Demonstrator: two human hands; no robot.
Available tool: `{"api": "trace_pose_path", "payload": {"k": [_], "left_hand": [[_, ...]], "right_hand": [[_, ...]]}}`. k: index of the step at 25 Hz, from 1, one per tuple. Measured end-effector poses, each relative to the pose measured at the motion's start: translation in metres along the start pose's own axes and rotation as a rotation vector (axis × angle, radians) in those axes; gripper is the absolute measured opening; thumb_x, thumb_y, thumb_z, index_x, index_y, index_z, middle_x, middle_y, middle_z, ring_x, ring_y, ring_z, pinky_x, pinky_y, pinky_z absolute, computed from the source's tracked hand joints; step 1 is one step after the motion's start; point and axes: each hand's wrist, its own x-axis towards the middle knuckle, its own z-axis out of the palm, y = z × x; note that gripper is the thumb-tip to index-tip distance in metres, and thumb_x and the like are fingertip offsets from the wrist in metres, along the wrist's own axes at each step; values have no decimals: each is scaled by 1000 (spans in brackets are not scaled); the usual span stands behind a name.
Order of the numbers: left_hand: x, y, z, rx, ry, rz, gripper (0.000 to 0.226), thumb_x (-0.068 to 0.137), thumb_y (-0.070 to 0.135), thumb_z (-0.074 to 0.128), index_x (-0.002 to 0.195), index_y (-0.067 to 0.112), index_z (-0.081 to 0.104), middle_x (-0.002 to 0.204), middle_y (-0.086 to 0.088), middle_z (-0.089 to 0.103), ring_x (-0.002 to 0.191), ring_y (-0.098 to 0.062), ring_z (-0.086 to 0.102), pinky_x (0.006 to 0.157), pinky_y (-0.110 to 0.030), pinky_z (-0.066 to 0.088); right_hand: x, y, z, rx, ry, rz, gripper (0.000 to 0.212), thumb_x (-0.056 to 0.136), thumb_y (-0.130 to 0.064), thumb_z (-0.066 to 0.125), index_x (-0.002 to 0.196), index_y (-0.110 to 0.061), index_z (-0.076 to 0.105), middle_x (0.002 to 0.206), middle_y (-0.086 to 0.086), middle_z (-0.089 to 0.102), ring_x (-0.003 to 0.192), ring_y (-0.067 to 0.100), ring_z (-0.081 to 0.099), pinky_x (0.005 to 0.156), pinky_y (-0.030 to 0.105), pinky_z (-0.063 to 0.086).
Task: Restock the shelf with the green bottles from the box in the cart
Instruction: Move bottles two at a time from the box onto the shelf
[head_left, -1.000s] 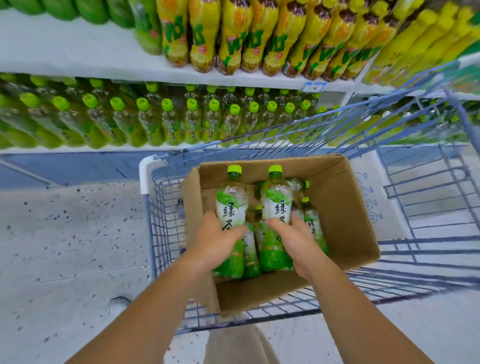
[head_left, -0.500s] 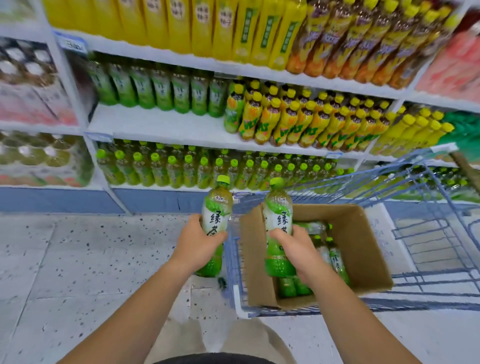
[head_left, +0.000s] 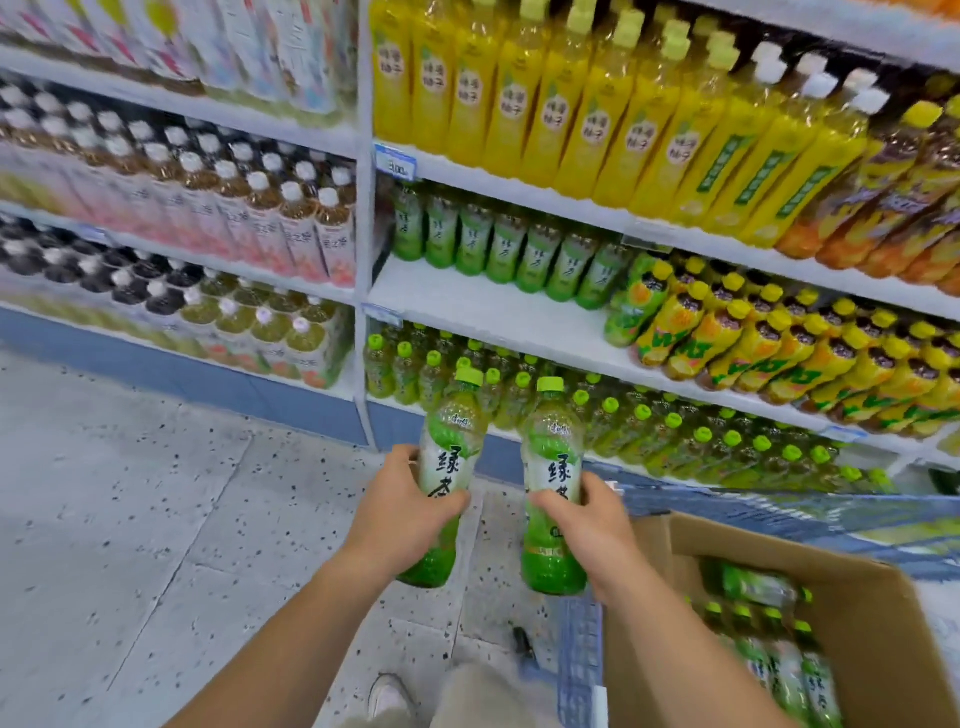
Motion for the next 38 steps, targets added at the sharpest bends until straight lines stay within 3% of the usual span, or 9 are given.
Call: {"api": "trace_pose_path", "payload": {"k": [6,12,16,20,23,26,29,32,38], "left_hand": [[78,-20,-35,73,85,-35,40,70,37,82,100,32,56,90,14,68,78,-1,64,58,-22,47],[175,-29,-24,114,146,-41,37,69,33,82,97,32,58,81,10,69,70,-4,65,56,-35,58],[241,-26,-14,64,168,17,42,61,41,80,96,35,58,80,21,69,68,-1,67,57,-38,61],[316,-12,-17,60,256,140,50,55,47,78,100,40,57,82,24,69,69,4,66,63,-35,60],[364,2,-29,74,294,236,50,57,42,82,98,39,53,83,25,69,68,7,65,54,-20,53],[412,16,-40,72,330,324,48,60,36,83,93,38,48,80,14,66,71,8,61,49,-16,45],[453,17,-48,107,357,392,51,64,32,82,99,35,45,83,18,60,72,11,57,48,-10,38],[479,10,-53,67,330,478,52,69,24,82,108,28,46,86,18,60,79,22,53,56,-1,39],[509,-8,-63,-48,310,539,62,73,27,83,117,34,40,97,27,57,88,28,51,67,6,37]], "right_hand": [[83,-23,75,-53,-99,-20,32,69,-36,78,96,-31,63,94,-8,72,84,15,70,77,40,58],[180,-44,105,-73,-137,-32,33,68,-35,76,96,-30,59,90,-8,69,80,11,66,61,29,49],[241,-63,114,-107,-112,-112,31,69,-31,77,94,-30,58,86,-9,68,76,6,65,52,23,45],[300,-101,130,-95,-70,-242,37,60,-36,74,93,-33,59,82,-12,69,73,4,66,55,26,47],[335,-132,146,-47,-48,-359,44,56,-37,72,98,-33,59,84,-12,71,75,7,69,63,31,55],[369,-156,162,-3,-15,-464,47,61,-33,75,105,-33,58,88,-11,71,78,7,69,66,31,56],[399,-162,180,15,30,-524,48,72,-23,77,114,-29,55,96,-7,69,87,11,67,74,33,55],[419,-157,196,59,82,-559,48,73,-20,78,113,-27,53,94,-7,68,86,11,68,70,31,54],[436,-151,224,112,148,-671,57,64,-29,73,109,-48,44,102,-18,66,88,-7,65,78,26,53]]}}
